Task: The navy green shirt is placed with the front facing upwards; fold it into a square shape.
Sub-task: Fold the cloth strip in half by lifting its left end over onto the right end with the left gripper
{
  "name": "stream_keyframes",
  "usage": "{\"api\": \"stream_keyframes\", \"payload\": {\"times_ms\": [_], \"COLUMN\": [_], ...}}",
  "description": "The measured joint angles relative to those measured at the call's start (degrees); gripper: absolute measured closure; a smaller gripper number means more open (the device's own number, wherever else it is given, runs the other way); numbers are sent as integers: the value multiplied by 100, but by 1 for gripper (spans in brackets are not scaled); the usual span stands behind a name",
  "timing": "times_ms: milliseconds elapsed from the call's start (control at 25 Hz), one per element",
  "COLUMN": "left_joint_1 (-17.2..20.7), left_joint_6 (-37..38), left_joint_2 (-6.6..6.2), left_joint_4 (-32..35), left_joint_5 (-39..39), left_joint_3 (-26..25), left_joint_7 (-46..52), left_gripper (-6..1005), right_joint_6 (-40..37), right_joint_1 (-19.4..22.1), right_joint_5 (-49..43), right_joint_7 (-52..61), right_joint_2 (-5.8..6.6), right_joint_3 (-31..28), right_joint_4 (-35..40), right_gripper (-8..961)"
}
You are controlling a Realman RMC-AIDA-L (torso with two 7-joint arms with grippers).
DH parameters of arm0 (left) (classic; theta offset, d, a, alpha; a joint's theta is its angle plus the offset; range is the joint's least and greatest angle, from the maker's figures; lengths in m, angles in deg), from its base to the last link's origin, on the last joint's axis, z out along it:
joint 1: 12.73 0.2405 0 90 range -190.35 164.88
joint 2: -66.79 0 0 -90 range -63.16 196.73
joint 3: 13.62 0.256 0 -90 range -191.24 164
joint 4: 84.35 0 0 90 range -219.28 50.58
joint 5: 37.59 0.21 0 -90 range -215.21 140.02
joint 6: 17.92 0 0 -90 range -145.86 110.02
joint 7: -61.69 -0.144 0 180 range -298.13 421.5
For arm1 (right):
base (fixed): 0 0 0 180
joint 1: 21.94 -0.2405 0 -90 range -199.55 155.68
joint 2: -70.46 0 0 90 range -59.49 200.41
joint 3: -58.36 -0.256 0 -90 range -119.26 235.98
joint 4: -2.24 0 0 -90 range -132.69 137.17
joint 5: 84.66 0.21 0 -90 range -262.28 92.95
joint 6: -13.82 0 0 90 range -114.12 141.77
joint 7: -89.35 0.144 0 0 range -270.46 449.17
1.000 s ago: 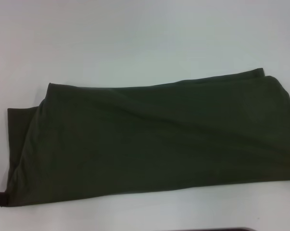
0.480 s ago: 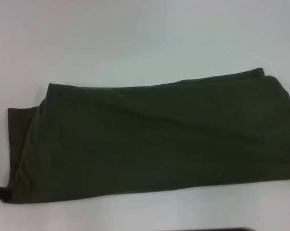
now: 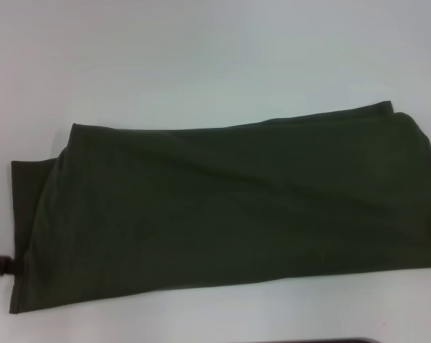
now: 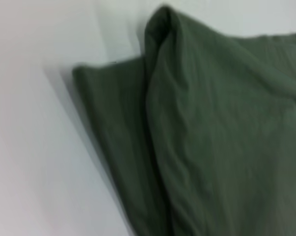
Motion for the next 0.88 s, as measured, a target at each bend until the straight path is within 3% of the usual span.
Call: {"api": "stream_keyframes", "payload": {"times_ms": [240,400,880], "left_joint_1": [-354,-572,-644], "left_joint_6": [-188,-472,-780], "left_joint_2": [-9,80,139], "left_joint_4": [-18,39,368], "left_joint_5": [-15,-118,-1132], "left_joint_3": [-616,-892,-932], "left_joint_7": [-57,-222,-229], "left_gripper": [551,506,463], "right_joint_6": [-293,-322,54], "right_joint_1": [-242,-465,-639], "right_joint_5": [19,98,534], "right_joint_7": [63,11,-390], "right_joint_2": [44,13,-106], "right_joint_3": [-617,-895,-924], "right_joint_4": [346,469,422], "right_gripper": [466,343,275]}}
